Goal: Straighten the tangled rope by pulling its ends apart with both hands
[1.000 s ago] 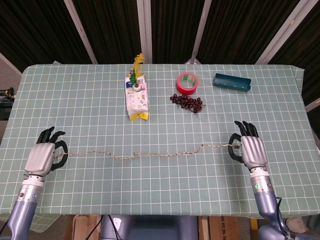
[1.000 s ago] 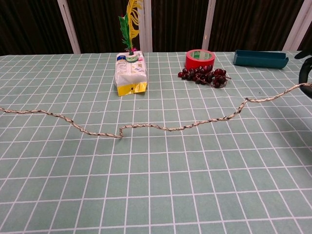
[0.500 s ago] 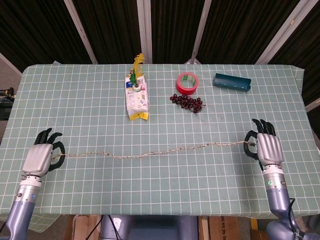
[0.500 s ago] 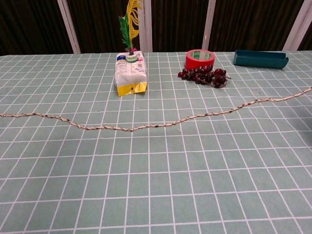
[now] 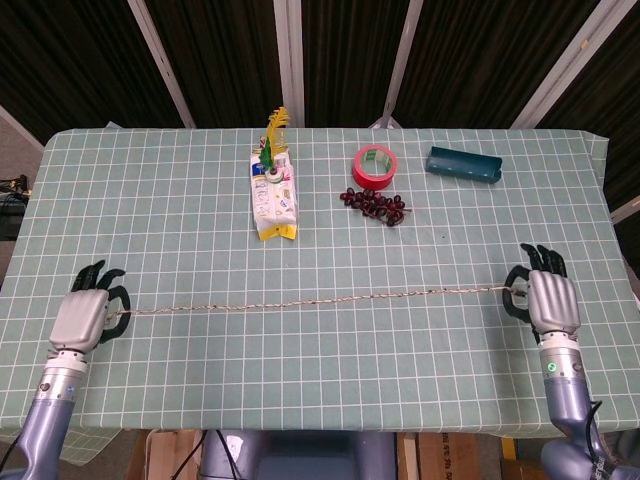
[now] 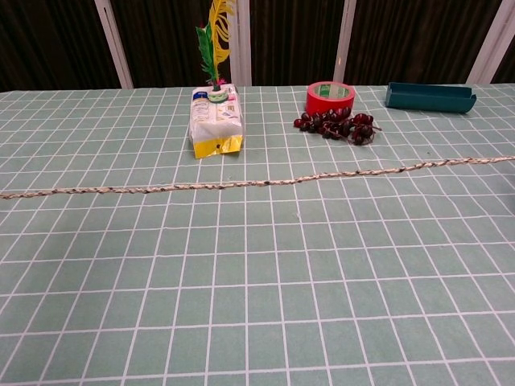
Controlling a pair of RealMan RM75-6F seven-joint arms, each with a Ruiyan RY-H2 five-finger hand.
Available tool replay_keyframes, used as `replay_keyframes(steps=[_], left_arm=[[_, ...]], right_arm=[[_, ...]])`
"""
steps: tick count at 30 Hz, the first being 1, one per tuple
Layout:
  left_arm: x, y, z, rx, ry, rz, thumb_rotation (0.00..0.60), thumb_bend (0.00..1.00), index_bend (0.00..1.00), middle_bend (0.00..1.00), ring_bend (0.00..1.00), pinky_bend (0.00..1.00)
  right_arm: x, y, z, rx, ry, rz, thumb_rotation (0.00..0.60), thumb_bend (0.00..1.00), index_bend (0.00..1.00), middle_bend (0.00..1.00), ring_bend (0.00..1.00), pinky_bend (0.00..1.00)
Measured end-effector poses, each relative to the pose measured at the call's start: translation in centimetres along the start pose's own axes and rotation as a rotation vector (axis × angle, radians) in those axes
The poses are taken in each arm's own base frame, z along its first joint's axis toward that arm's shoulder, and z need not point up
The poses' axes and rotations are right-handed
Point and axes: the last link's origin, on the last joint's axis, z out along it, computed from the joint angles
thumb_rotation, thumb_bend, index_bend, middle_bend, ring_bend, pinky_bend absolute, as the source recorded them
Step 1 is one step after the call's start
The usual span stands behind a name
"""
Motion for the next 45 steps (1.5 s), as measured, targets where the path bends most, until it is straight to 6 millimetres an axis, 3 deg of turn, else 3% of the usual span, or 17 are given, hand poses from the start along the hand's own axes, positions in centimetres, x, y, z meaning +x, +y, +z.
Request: replay_keyframes(steps=[10,13,16,18,21,23,26,33,35,39,45], left_arm=[[-1.7,0.4,1.1,-0.013,-0.012,0.063,0.6,0.58,0.6,0.18,0.0,0.0],[-2.0,0.5,1.4,-0.022,-0.01,0.094,0.6,0.51,0.54,0.15,0.0,0.0],[-2.2,0.7,1.6,-0.03,-0.007,0.125,0.6,0.43,0.48,0.13,0.0,0.0],[-2.3,0.8,1.7,-0.034,-0.005,0.14,0.6,0.39,0.46,0.12,0.0,0.0],[-2.2,0.7,1.7,-0.035,-0.002,0.153,0.6,0.31,0.43,0.1,0.0,0.0],[-2.1,0.4,1.6,-0.033,0.0,0.161,0.6,0.24,0.39,0.08,0.0,0.0],[-1.7,0.0,1.5,-0.027,0.002,0.17,0.6,0.17,0.33,0.04,0.0,0.0],[0.2,-1.3,0.4,-0.013,0.037,0.134,0.6,0.16,0.23,0.0,0.0,0.0],[0.7,-1.6,-0.1,-0.01,0.05,0.103,0.6,0.15,0.17,0.0,0.0,0.0],[2.4,-2.3,-2.2,-0.017,0.087,0.028,0.6,0.06,0.11,0.0,0.0,0.0],[4.1,-3.4,-6.2,-0.064,0.13,-0.008,0.6,0.04,0.08,0.0,0.0,0.0]], right_arm=[[-0.9,1.3,0.1,-0.026,-0.017,-0.046,0.6,0.5,0.64,0.14,0.0,0.0],[-1.3,1.7,0.1,-0.033,-0.028,-0.066,0.6,0.5,0.6,0.14,0.0,0.0],[-1.5,2.0,0.1,-0.036,-0.044,-0.083,0.6,0.5,0.49,0.12,0.0,0.0],[-1.7,2.1,0.0,-0.039,-0.056,-0.087,0.6,0.5,0.37,0.08,0.0,0.0],[-1.7,2.4,0.0,-0.044,-0.071,-0.107,0.6,0.5,0.08,0.01,0.0,0.0],[-1.7,2.7,-0.1,-0.053,-0.082,-0.124,0.6,0.5,0.0,0.0,0.0,0.0],[-1.7,3.2,-0.2,-0.075,-0.099,-0.146,0.6,0.5,0.0,0.0,0.0,0.0],[-0.7,3.7,-0.9,-0.097,-0.09,-0.122,0.6,0.5,0.0,0.0,0.0,0.0],[-0.4,3.5,-1.4,-0.082,-0.078,-0.1,0.6,0.44,0.0,0.0,0.0,0.0],[0.2,2.8,-2.7,-0.033,-0.054,-0.06,0.6,0.29,0.0,0.0,0.0,0.0],[1.1,2.3,-6.1,0.099,-0.026,-0.038,0.6,0.26,0.0,0.0,0.0,0.0]])
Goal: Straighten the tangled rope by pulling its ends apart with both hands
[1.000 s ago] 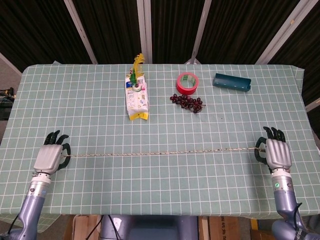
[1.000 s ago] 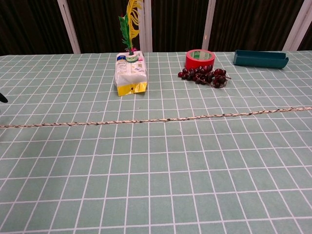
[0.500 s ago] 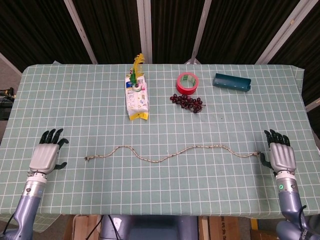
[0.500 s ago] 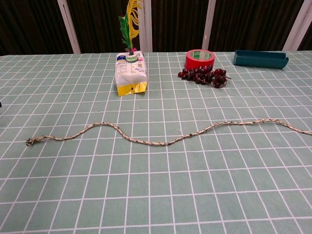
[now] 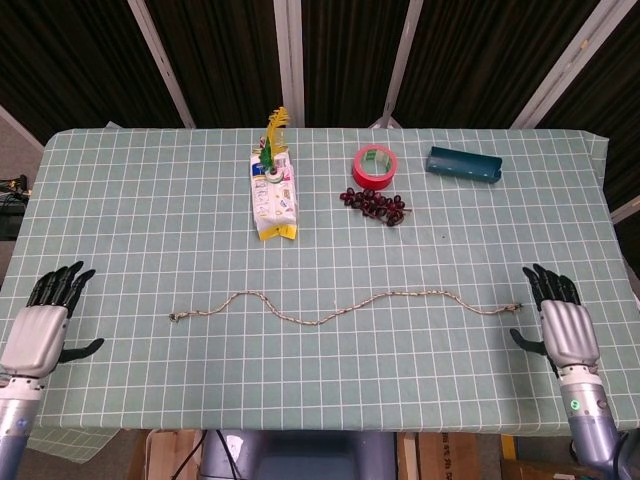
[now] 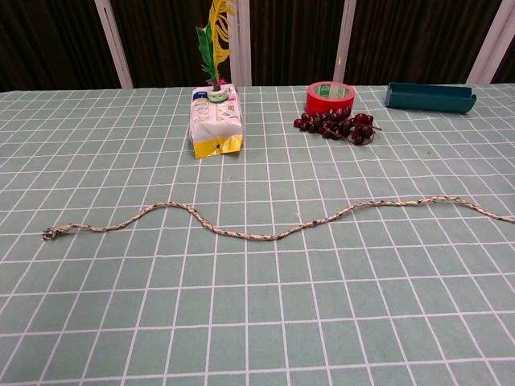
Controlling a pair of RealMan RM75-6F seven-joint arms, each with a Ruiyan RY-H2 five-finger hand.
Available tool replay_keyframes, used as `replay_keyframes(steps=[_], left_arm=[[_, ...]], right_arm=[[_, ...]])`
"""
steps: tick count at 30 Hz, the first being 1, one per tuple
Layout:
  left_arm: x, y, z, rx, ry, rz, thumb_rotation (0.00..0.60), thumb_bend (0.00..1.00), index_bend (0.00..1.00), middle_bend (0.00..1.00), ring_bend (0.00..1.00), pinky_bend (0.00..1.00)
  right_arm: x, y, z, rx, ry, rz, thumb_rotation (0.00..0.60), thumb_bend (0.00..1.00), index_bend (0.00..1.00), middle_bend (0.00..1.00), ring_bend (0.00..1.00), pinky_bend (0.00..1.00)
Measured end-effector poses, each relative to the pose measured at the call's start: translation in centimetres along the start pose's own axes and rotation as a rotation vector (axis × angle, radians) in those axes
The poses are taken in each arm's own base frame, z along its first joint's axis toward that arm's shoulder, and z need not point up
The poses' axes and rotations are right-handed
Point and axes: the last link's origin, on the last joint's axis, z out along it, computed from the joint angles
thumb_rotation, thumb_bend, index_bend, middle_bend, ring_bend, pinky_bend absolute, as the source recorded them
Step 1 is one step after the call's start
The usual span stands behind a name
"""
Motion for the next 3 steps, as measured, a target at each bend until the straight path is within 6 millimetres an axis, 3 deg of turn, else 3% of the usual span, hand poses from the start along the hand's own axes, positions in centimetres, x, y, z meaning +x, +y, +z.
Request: replay_keyframes(steps=[3], left_arm=[[1.1,-0.3,-1.8,-0.037,0.036,0.001,0.6,0.04,0.07,0.0,0.0,0.0]], right_arm=[[0.5,0.1,-2.1,0.065,0.02,0.001,0.6,0.26,0.0,0.0,0.0,0.0]])
